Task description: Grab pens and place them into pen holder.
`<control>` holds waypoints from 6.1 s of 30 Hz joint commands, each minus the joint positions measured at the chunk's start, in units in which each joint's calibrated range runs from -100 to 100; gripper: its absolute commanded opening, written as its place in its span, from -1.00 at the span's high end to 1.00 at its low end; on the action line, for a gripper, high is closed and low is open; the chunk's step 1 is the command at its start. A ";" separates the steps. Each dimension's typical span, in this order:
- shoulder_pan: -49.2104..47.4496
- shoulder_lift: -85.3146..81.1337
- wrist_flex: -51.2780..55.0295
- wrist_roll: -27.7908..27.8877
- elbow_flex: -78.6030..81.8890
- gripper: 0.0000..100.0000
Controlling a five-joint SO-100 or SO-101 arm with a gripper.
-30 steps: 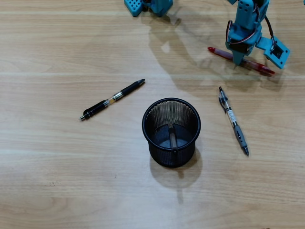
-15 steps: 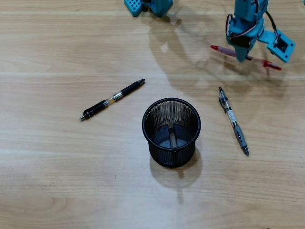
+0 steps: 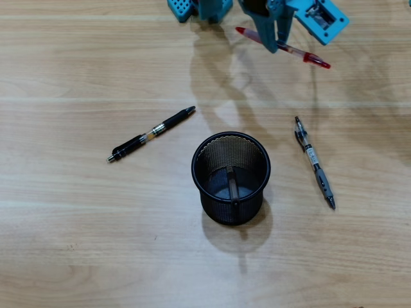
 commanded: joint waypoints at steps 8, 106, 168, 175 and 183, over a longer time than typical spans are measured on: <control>16.26 -22.29 -17.74 2.58 13.01 0.96; 9.59 0.05 -34.50 -11.56 -4.73 0.96; -4.59 53.55 -41.16 -22.97 -21.75 0.74; -4.50 53.55 -41.06 -22.97 -21.75 0.95; -4.31 52.70 -40.88 -22.34 -21.75 0.96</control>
